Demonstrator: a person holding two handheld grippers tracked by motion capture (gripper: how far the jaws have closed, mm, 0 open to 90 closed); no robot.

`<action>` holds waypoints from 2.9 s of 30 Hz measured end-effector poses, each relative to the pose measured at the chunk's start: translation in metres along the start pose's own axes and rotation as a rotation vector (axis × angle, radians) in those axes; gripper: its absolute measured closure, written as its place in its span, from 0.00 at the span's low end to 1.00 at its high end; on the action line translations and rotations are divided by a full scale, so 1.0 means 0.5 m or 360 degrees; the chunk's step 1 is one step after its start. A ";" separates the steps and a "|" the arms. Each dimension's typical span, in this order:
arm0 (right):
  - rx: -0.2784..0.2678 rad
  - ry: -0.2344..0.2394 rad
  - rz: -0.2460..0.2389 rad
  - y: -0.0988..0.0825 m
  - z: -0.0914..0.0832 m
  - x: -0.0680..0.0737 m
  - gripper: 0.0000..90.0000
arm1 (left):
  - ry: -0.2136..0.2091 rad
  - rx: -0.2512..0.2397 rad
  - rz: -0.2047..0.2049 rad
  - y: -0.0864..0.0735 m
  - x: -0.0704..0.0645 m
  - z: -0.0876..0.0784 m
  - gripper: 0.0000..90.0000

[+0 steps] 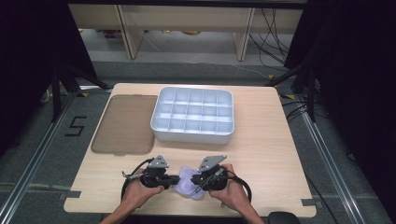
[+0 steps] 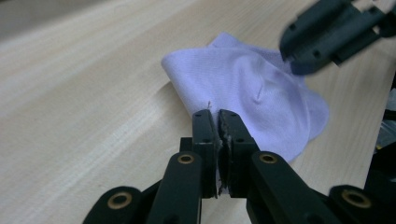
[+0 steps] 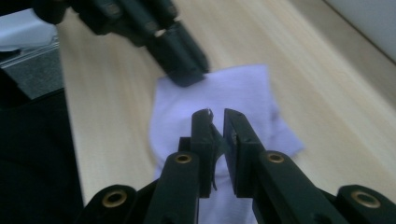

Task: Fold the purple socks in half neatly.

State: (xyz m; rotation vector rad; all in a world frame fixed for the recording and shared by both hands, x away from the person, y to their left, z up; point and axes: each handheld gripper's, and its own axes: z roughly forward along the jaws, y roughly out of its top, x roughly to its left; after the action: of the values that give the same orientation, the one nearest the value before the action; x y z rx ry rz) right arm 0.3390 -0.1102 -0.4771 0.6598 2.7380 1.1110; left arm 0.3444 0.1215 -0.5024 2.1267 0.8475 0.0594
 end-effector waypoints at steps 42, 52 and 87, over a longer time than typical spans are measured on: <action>0.0092 -0.0022 0.0010 0.028 0.071 -0.031 0.96 | 0.0096 0.0005 0.0323 0.036 -0.042 -0.042 0.95; 0.0052 -0.0052 0.0108 0.004 0.012 -0.055 0.95 | 0.0093 0.0000 0.0318 0.038 -0.048 -0.041 0.95; -0.0114 -0.0001 0.0221 0.000 -0.032 -0.102 0.94 | -0.0010 0.0144 0.0576 0.053 -0.124 0.078 0.97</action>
State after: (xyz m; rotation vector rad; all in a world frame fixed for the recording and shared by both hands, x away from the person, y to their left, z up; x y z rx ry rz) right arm 0.3807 -0.1424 -0.4683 0.8512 2.6724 1.2298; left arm 0.3238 0.0469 -0.4943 2.3420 0.4600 0.2051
